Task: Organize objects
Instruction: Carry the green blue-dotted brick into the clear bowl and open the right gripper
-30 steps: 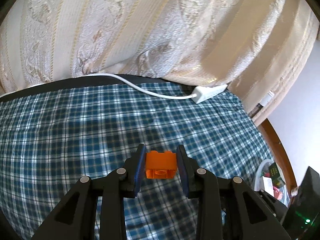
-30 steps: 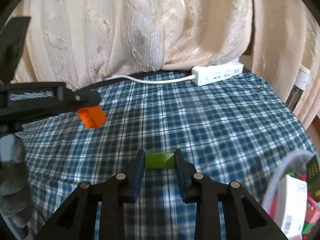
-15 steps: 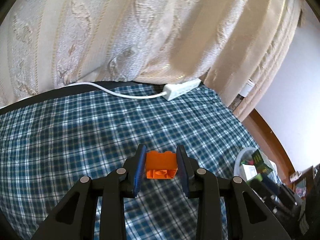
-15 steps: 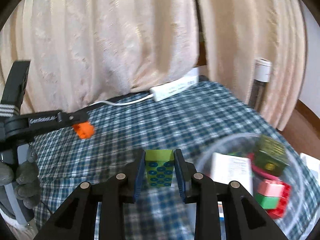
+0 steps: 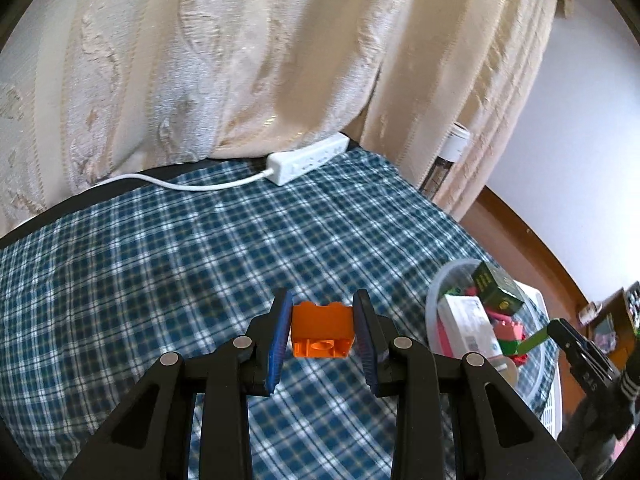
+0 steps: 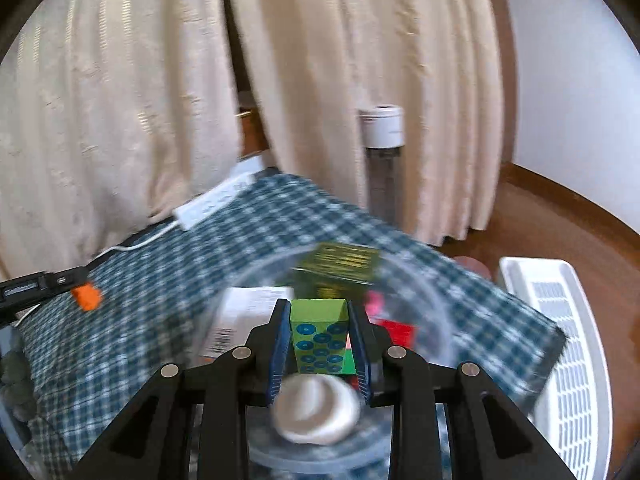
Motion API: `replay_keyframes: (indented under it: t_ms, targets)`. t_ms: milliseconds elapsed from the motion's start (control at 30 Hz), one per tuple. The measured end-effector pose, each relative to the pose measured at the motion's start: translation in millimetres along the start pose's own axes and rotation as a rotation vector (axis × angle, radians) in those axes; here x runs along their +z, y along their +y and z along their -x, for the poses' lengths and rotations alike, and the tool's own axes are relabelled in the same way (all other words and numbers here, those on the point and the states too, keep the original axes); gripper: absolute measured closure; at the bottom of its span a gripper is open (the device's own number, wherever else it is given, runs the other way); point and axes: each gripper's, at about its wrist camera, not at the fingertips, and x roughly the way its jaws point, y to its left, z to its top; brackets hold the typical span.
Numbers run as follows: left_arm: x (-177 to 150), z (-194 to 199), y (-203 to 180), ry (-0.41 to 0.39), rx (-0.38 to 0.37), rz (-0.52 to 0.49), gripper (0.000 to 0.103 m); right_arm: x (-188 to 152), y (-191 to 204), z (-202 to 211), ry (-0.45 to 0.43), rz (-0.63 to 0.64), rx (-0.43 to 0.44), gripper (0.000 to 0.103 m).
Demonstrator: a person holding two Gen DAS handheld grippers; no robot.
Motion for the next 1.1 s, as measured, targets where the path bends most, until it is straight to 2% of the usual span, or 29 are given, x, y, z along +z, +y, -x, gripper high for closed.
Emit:
replay_keyframes:
  t_ms: [133,300,633,667,733,767,800,1100]
  targets:
    - [-2.3,-0.5,-9.0,0.01,-0.012,-0.01,0.071,-3.5,-12.5,-9.2,0.014,-0.016,-0.017,0.072]
    - [-1.3,1.2,-19.1,0.015,-0.008,-0.022,0.071,-3.1,-11.9,-12.9,-0.011,0.009,-0.032,0.072]
    - [1.7,-7.7,-52.1,0.035,-0.017,-0.064,0.071,3.1,-23.2,-29.7,0.014,-0.004,0.03,0.072]
    - [1.7,-9.3,-56.3,0.039,-0.018,-0.069,0.071,4.1,-23.7,-31.9,0.017,-0.002,0.038,0.07]
    - [1.7,-13.1,-64.5,0.048,-0.026,-0.076,0.071,6.0,-27.0,-35.5,0.022,-0.013,0.061,0.057]
    - [1.7,-14.3,-67.4,0.052,-0.029,-0.08,0.071,6.7,-29.0,-35.9,0.018,-0.023,0.069,0.043]
    - [1.6,-16.4,-72.4,0.057,-0.032,-0.085,0.071,7.3,-30.7,-35.8,0.011,-0.033,0.076,0.036]
    - [1.1,-34.9,-110.0,0.105,-0.077,-0.124,0.071,3.6,-48.4,-25.9,-0.017,-0.066,0.123,0.036]
